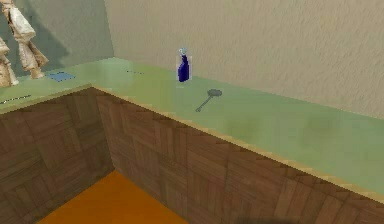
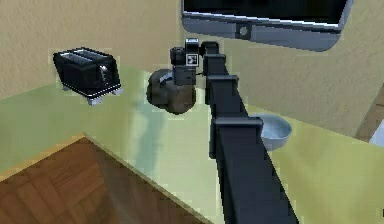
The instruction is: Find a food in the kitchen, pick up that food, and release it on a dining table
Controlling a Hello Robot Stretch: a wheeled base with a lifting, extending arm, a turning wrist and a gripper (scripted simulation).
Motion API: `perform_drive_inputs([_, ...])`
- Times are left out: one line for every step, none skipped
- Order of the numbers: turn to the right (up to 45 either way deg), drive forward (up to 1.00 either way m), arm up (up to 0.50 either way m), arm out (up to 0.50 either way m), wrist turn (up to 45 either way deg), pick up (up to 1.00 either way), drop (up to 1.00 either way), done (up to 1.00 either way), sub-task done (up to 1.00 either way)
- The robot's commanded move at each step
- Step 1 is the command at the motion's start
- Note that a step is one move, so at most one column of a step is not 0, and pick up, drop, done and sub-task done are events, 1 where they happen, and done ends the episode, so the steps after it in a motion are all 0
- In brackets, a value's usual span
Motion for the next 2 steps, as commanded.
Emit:
perform_drive_inputs([0.0, 0.0, 0.0, 0.0, -45.0, 0.0, 0.0, 0.0, 0.0])
perform_drive_inputs([0.0, 0.0, 0.0, 0.0, -45.0, 0.0, 0.0, 0.0, 0.0])
